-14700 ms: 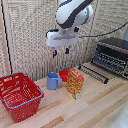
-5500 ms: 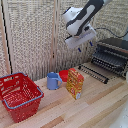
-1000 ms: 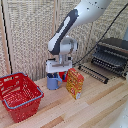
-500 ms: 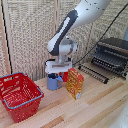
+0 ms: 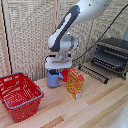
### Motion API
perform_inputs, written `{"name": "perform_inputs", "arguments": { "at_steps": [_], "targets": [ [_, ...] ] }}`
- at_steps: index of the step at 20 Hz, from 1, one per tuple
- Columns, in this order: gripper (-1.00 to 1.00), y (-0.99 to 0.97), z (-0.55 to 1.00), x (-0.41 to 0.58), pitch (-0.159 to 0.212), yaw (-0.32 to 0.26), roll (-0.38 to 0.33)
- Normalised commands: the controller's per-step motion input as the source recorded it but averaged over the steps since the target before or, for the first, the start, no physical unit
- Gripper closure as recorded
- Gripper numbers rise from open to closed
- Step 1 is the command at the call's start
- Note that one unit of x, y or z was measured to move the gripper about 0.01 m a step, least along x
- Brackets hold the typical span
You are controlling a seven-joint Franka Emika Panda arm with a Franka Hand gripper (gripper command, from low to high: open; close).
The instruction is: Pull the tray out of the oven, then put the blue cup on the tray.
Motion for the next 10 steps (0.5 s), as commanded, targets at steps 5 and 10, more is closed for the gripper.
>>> {"name": "perform_inputs", "arguments": {
  "at_steps": [5,10],
  "targets": [
    [1.00,-0.18,0.87,0.380,0.032,-0.139,0.039],
    [1.00,-0.14,0.93,0.436,0.001,-0.162,-0.009]
  ]
}}
